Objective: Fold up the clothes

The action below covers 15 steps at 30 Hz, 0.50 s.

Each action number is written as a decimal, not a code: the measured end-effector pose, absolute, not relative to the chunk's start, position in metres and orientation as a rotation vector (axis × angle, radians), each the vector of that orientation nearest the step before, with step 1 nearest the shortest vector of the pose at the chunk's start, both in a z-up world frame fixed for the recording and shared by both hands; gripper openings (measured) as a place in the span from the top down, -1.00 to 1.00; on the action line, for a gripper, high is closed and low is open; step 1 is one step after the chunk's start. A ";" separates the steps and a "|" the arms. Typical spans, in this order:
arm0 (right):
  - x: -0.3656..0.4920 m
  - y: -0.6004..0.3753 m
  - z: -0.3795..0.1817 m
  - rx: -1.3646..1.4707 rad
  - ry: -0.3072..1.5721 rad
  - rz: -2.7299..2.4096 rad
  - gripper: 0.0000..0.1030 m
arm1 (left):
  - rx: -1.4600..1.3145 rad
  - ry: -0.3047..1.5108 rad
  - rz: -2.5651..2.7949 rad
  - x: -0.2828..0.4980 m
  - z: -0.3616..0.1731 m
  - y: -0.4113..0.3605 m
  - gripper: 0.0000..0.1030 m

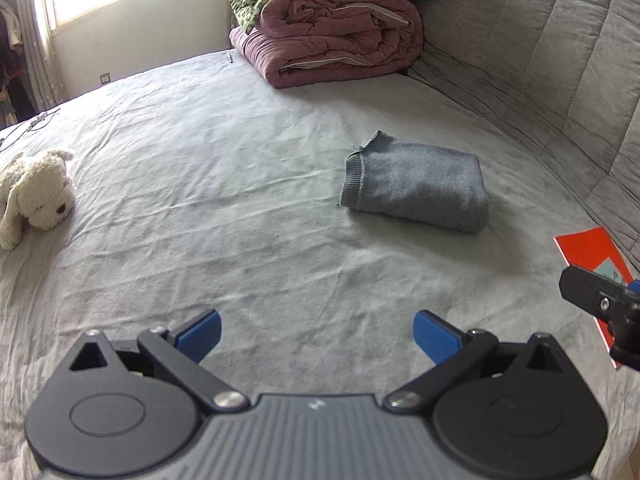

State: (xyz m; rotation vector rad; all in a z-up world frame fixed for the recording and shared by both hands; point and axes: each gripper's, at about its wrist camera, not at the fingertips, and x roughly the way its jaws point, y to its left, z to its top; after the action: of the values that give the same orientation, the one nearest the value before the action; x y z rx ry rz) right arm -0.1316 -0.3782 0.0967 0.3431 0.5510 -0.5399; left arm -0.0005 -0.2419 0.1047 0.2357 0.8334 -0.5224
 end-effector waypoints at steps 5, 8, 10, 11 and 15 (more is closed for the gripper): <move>-0.138 -0.380 0.091 0.342 0.558 -0.564 -1.00 | 0.221 0.834 -0.518 -0.003 0.105 -0.238 -0.99; -0.142 -0.383 0.089 0.361 0.563 -0.575 -1.00 | 0.214 0.839 -0.516 -0.004 0.104 -0.239 -0.99; -0.143 -0.382 0.089 0.360 0.561 -0.577 -1.00 | 0.213 0.844 -0.520 -0.006 0.103 -0.240 -0.99; -0.144 -0.382 0.089 0.359 0.561 -0.578 -1.00 | 0.214 0.846 -0.524 -0.007 0.102 -0.241 -0.99; -0.145 -0.380 0.089 0.358 0.560 -0.575 -1.00 | 0.229 0.839 -0.536 -0.011 0.103 -0.243 -0.99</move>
State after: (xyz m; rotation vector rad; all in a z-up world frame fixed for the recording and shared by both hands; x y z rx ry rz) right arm -0.1452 -0.3799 0.0890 0.3575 0.5596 -0.5746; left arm -0.0114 -0.2434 0.1029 0.2285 0.8391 -0.5360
